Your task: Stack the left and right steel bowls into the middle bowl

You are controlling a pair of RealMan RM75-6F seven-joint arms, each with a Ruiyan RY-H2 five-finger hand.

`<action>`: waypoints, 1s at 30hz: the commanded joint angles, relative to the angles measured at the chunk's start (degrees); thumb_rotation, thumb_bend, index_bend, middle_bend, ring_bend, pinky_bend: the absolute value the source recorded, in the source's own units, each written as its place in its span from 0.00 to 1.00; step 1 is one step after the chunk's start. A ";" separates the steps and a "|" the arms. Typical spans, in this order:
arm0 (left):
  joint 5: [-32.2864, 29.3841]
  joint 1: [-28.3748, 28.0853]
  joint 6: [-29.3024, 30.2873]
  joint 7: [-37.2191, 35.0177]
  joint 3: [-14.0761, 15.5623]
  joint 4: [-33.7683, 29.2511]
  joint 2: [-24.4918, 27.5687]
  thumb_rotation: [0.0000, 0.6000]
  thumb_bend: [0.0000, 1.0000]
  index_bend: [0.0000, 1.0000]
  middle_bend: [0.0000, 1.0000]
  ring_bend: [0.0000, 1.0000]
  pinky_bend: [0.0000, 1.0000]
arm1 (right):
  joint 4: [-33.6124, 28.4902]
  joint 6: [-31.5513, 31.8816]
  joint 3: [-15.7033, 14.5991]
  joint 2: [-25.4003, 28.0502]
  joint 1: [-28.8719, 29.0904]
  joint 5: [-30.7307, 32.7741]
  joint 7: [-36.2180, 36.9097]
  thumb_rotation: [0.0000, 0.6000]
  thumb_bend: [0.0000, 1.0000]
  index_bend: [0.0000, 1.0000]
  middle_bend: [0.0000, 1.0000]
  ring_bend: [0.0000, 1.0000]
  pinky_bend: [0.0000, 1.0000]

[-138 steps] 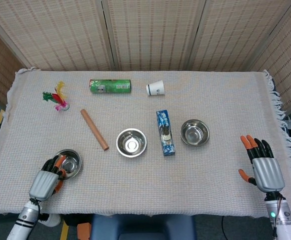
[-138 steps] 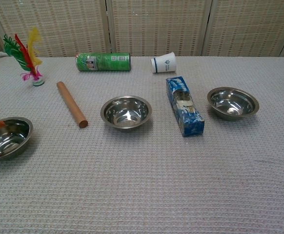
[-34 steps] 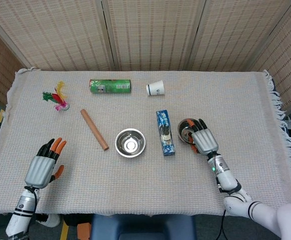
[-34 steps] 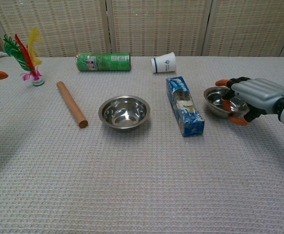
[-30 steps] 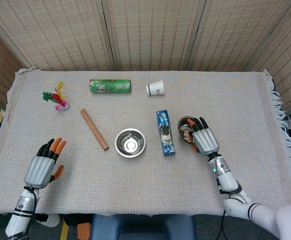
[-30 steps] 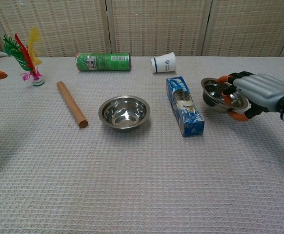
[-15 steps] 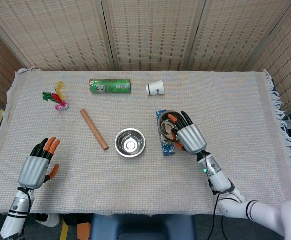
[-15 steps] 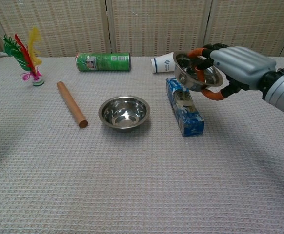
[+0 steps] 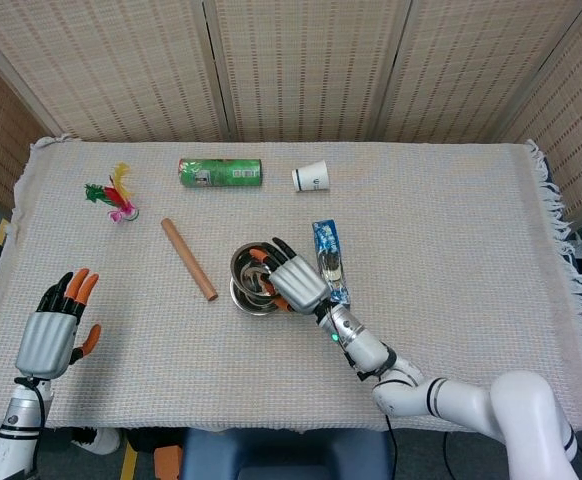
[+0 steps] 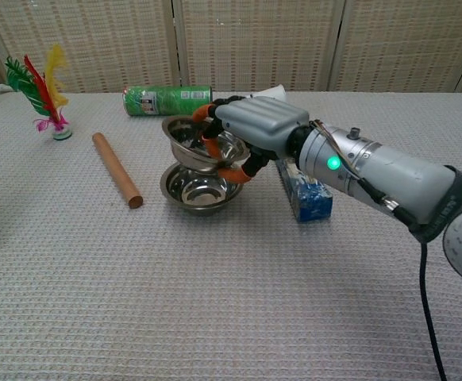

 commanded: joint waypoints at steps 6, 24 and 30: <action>0.28 0.68 0.55 -0.05 -0.17 -0.82 0.69 1.00 0.38 0.00 0.00 0.00 0.15 | 5.93 -5.69 -0.42 -4.02 3.15 3.75 -2.70 1.00 0.39 0.33 0.08 0.00 0.00; 2.10 2.98 0.78 0.83 2.27 -4.14 3.67 1.00 0.39 0.00 0.00 0.00 0.15 | -22.29 11.77 -6.33 18.46 -13.62 9.95 -16.79 1.00 0.18 0.00 0.00 0.00 0.00; 2.34 5.99 2.60 -1.01 4.16 -2.95 4.70 1.00 0.39 0.00 0.00 0.00 0.15 | -26.55 29.99 -12.87 27.24 -29.63 10.64 -16.82 1.00 0.18 0.00 0.00 0.00 0.00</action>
